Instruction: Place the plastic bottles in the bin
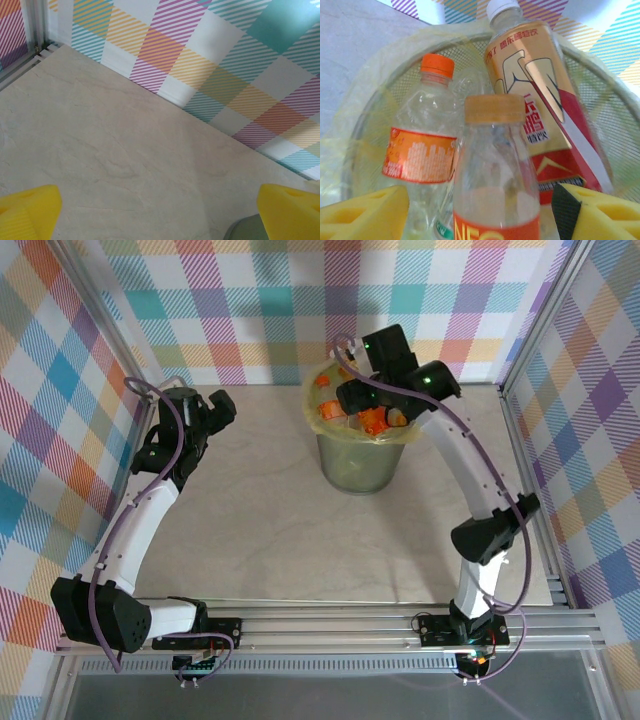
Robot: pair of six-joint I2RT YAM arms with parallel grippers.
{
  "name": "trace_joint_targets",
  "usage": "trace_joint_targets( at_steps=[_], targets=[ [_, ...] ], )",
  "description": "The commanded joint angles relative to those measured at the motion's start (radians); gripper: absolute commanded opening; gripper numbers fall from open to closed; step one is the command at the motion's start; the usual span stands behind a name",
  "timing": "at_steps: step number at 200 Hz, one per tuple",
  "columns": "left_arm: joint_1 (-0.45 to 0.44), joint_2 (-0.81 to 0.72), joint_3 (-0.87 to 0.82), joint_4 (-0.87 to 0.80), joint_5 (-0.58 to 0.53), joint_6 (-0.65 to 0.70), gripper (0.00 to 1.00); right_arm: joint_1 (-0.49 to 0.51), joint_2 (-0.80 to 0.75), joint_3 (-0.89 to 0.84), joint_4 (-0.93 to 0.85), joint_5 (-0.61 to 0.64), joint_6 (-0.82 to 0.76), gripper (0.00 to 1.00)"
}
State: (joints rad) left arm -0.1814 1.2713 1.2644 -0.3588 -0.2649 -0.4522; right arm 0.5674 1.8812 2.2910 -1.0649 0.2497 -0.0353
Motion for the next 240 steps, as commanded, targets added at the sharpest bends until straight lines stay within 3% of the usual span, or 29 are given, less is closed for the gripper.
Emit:
trace_joint_targets(
  at_steps=[1,108,146,205,229,240],
  targets=[
    [0.006,-0.017,-0.011,0.039,0.031,-0.003,1.0,-0.015,0.039,0.065,0.02,-0.008,0.027,0.76],
    [0.006,-0.018,-0.01,0.027,0.054,0.028,1.0,-0.015,0.055,0.008,0.082,-0.28,0.061,0.69],
    [0.006,-0.022,-0.009,0.019,0.042,0.029,1.0,-0.014,0.024,-0.029,0.095,-0.273,0.06,0.7],
    [0.007,-0.082,-0.042,0.029,-0.021,0.047,1.0,-0.014,-0.035,0.033,0.03,-0.189,0.053,0.83],
    [0.007,-0.131,-0.074,0.03,-0.049,0.065,1.0,-0.014,-0.132,-0.047,0.042,-0.118,0.078,1.0],
    [0.007,-0.155,-0.098,0.029,-0.065,0.071,1.0,-0.015,-0.192,-0.12,0.064,-0.077,0.094,1.0]
  ],
)
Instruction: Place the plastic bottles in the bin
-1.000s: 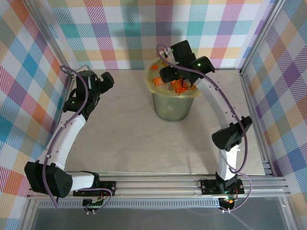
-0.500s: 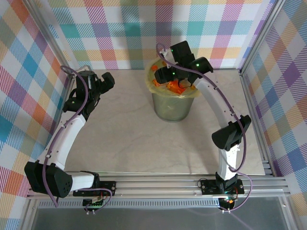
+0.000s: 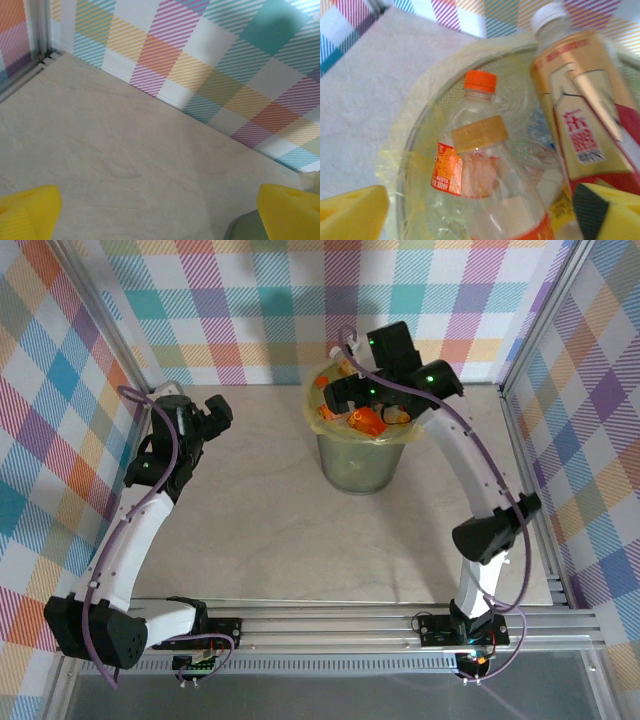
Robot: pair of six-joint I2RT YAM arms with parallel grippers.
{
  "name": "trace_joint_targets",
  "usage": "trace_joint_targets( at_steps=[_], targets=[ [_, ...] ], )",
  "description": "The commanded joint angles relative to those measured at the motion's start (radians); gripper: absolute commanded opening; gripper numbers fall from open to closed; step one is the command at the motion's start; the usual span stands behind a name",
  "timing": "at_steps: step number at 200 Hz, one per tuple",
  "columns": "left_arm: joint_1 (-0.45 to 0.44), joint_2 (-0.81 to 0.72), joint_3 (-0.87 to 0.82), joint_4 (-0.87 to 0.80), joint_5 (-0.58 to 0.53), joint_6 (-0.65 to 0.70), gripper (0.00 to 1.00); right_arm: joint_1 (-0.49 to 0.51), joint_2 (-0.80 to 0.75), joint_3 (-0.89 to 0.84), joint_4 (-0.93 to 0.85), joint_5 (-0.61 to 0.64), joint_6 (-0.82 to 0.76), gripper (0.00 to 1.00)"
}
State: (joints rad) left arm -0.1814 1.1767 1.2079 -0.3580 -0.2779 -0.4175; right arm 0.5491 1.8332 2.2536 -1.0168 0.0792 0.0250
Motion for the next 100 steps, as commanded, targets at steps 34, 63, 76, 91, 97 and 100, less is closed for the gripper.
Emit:
trace_joint_targets(
  at_steps=[34,63,76,91,97,100],
  targets=[
    [0.005,-0.145,-0.134,0.026,-0.081,0.057,1.0,0.003,-0.389,-0.415,0.121,0.215,0.104,1.0],
    [0.007,-0.207,-0.213,0.014,-0.076,0.089,1.0,0.0,-0.601,-0.684,0.161,0.313,0.191,1.0],
    [0.006,-0.235,-0.256,0.022,-0.059,0.104,1.0,-0.001,-0.691,-0.797,0.165,0.357,0.227,1.0],
    [0.007,-0.268,-0.313,0.051,0.001,0.14,1.0,-0.003,-0.792,-0.93,0.194,0.385,0.246,1.0],
    [0.007,-0.279,-0.333,0.064,0.03,0.155,1.0,-0.003,-0.828,-0.985,0.208,0.397,0.248,1.0],
    [0.007,-0.283,-0.341,0.07,0.044,0.162,1.0,-0.004,-0.846,-1.011,0.217,0.407,0.253,1.0]
  ],
)
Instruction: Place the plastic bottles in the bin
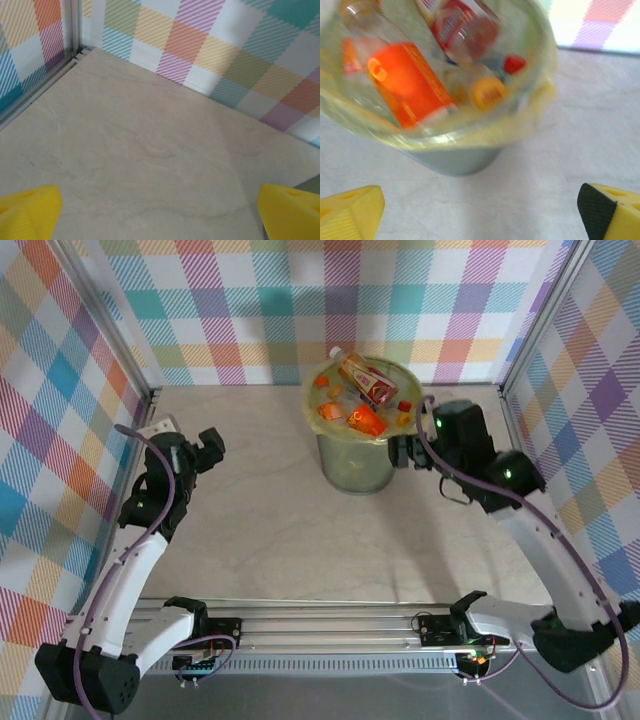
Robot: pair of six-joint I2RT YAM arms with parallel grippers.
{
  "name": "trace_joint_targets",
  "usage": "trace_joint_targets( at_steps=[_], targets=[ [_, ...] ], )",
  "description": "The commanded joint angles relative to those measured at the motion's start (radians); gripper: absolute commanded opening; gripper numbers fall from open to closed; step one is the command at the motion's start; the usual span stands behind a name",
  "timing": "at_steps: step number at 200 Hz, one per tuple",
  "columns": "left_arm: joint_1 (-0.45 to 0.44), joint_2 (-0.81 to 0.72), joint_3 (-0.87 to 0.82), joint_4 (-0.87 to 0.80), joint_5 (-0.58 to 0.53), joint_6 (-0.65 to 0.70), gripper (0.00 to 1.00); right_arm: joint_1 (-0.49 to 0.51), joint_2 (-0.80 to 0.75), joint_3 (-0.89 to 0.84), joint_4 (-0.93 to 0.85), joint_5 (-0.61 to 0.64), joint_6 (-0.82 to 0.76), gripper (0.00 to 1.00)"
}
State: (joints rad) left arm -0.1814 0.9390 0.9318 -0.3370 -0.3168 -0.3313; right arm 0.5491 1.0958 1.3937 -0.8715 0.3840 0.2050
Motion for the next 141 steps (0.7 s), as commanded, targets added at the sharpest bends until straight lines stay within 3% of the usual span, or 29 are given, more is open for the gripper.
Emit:
trace_joint_targets(
  at_steps=[1,24,59,95,141],
  targets=[
    [0.007,-0.046,-0.068,0.05,0.086,0.078,1.0,-0.004,-0.113,-0.16,0.073,0.106,0.075,1.0],
    [0.006,-0.064,-0.13,0.126,0.154,0.121,1.0,-0.021,-0.232,-0.335,0.138,0.201,0.131,1.0],
    [0.007,-0.071,-0.226,0.263,0.187,0.168,1.0,-0.11,-0.353,-0.524,0.256,0.209,0.193,1.0],
    [0.008,-0.042,-0.295,0.366,0.204,0.224,1.0,-0.275,-0.269,-0.58,0.294,0.069,0.218,1.0],
    [0.037,0.022,-0.354,0.458,0.208,0.289,1.0,-0.403,-0.175,-0.659,0.456,-0.021,0.213,1.0]
  ],
)
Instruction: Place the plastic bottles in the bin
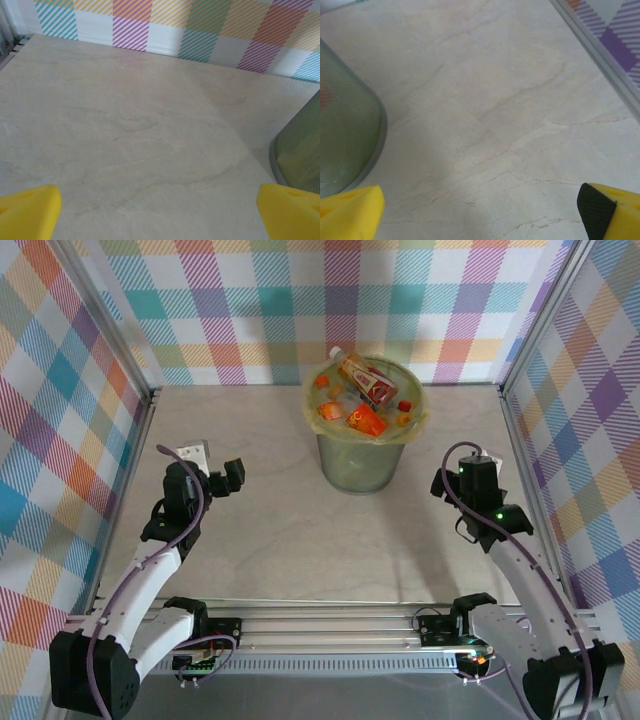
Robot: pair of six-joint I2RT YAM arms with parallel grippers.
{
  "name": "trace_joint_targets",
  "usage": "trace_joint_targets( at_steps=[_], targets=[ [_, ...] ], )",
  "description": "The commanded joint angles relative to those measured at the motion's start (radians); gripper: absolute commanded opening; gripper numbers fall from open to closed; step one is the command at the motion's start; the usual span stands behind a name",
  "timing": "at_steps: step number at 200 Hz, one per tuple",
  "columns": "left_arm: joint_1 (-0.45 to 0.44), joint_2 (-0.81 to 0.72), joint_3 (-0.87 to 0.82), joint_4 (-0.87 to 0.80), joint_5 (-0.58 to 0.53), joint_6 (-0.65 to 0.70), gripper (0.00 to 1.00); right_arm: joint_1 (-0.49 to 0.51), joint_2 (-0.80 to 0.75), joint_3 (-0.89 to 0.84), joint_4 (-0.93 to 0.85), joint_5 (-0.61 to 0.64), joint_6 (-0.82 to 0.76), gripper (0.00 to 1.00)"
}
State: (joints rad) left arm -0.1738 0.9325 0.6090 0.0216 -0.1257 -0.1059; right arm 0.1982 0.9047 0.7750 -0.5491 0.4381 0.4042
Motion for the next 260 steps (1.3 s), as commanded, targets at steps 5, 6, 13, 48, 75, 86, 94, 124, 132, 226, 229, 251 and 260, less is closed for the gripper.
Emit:
trace_joint_targets(
  at_steps=[5,6,13,48,75,86,94,124,132,226,229,251,260],
  targets=[
    [0.032,0.037,-0.038,0.108,0.014,0.073,1.0,-0.067,0.023,-0.049,0.153,-0.087,0.011,1.0],
    [0.032,0.039,-0.039,0.111,0.013,0.075,1.0,-0.071,0.025,-0.051,0.156,-0.089,0.011,1.0],
    [0.037,0.049,-0.054,0.132,0.015,0.089,1.0,-0.094,0.034,-0.065,0.184,-0.103,0.005,1.0],
    [0.045,0.07,-0.145,0.287,0.01,0.188,1.0,-0.145,0.074,-0.129,0.332,-0.099,-0.07,1.0],
    [0.046,0.11,-0.179,0.356,-0.009,0.242,1.0,-0.151,0.098,-0.189,0.502,-0.09,-0.152,1.0],
    [0.048,0.14,-0.183,0.368,-0.007,0.246,1.0,-0.151,0.108,-0.216,0.574,-0.09,-0.177,1.0],
    [0.047,0.164,-0.186,0.381,0.01,0.251,1.0,-0.151,0.118,-0.23,0.613,-0.095,-0.191,1.0],
    [0.061,0.266,-0.203,0.489,0.068,0.242,1.0,-0.152,0.168,-0.241,0.707,-0.096,-0.223,1.0],
    [0.073,0.301,-0.204,0.523,0.075,0.226,1.0,-0.152,0.178,-0.244,0.73,-0.103,-0.237,1.0],
    [0.1,0.632,-0.183,0.775,0.052,0.147,1.0,-0.152,0.239,-0.34,0.993,-0.2,-0.287,1.0],
    [0.1,0.629,-0.187,0.774,0.049,0.143,1.0,-0.152,0.244,-0.344,1.0,-0.202,-0.289,1.0],
    [0.1,0.634,-0.184,0.779,0.023,0.134,1.0,-0.153,0.281,-0.375,1.083,-0.214,-0.305,1.0],
    [0.1,0.634,-0.185,0.779,0.001,0.128,1.0,-0.153,0.299,-0.386,1.119,-0.224,-0.314,1.0]
  ],
)
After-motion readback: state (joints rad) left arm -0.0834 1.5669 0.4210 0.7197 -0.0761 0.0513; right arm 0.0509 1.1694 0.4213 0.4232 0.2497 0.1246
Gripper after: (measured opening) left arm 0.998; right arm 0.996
